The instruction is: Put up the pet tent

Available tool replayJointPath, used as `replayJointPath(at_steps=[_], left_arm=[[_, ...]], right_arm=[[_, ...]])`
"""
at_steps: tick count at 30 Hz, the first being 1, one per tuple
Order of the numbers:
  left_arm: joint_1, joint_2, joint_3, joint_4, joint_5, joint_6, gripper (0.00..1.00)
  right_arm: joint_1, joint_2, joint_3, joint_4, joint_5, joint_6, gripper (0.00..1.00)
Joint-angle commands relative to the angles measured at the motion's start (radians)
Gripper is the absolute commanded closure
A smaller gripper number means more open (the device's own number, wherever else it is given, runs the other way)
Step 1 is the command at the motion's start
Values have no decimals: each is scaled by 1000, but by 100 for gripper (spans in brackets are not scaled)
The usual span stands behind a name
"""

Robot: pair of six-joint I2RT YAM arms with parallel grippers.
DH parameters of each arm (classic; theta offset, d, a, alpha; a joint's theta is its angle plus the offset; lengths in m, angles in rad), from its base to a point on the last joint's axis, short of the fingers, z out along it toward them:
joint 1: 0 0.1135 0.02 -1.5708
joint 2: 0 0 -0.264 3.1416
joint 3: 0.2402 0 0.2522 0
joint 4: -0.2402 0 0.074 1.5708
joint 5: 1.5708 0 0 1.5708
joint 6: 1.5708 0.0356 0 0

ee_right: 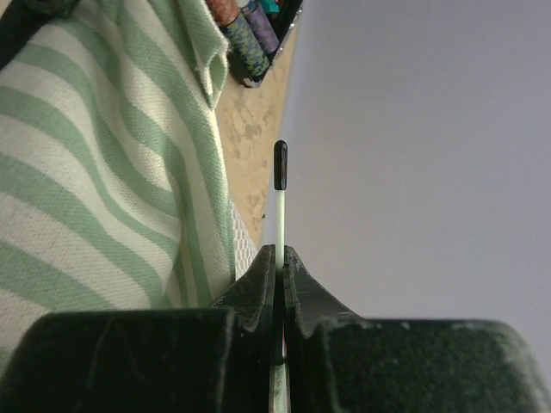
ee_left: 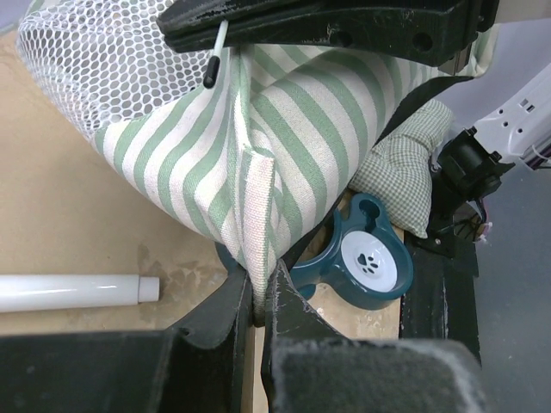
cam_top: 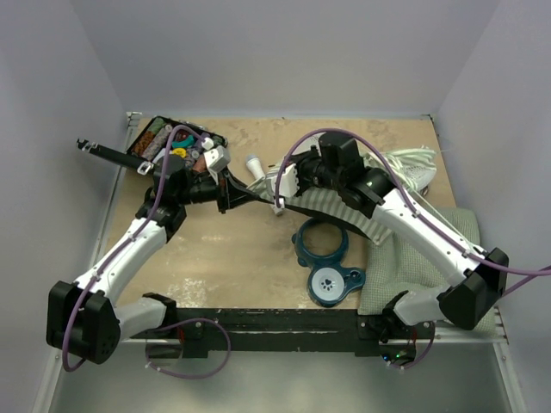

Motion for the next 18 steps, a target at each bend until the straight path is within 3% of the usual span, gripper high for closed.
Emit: replayJointPath(at_steps=[1,18], left_arm=[[13,-9,55,-68,22,75,100],[-7,1,75,-140,2,165,100]], right_arm=[[-22,-12,53,-100,6,-72,100],[63,0,82,-109,35,-54,100]])
